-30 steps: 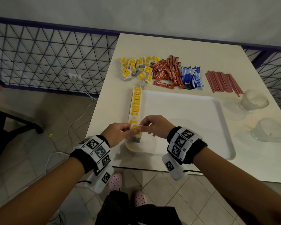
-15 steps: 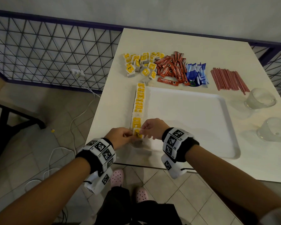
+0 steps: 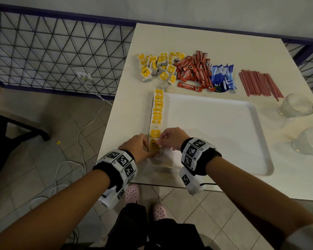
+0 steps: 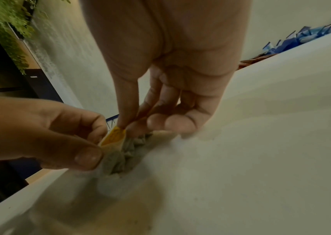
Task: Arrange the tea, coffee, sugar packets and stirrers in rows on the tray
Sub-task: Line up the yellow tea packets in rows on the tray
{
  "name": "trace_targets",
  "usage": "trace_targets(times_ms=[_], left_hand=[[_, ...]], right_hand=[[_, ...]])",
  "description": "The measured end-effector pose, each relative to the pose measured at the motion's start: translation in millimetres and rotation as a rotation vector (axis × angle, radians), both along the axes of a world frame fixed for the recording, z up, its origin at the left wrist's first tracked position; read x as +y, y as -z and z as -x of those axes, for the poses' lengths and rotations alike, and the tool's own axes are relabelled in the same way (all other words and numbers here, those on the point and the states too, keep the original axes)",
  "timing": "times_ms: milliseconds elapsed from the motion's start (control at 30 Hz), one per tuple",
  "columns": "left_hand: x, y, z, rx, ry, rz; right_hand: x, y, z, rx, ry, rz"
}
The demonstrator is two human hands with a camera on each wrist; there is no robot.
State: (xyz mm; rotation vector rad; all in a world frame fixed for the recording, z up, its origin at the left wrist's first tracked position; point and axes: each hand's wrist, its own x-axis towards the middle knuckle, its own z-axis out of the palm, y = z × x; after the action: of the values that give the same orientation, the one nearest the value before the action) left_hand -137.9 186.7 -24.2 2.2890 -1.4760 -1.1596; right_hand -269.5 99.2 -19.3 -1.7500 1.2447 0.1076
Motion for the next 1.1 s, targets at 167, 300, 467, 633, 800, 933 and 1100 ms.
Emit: trace_targets(times_ms=[167,300,467,633,800,933,1100], left_hand=[[-5,1,-4,-0.018,0.049,-0.03],[-20,-8,-23,0.04,0.093,-0.047],[-63,-34,-68,0.073,0.033,0.068],[-111,-40,-102,0.161,-0.03,0.109],[-153,-38,-125,0.129,-0.061,0.105],[-185,-26,-148,0.074,-0.104,0.05],[-223,-16,-163,0.084,-0.129,0.083]], right_hand=[[-3,4,2,0.004,0.006,-0.011],[-18,-9,4,-0.011,0.041,-0.012],[-60,-39,0,-0.006,0.125,0.026],[-102,-57,-23,-0.028,0.235,0.045],[-136,-62,-57,-0.009,0.273,0.035],[-157,-55,-81,0.013,0.298,0.01],[-190,-50,-104,0.08,0.228,0.19]])
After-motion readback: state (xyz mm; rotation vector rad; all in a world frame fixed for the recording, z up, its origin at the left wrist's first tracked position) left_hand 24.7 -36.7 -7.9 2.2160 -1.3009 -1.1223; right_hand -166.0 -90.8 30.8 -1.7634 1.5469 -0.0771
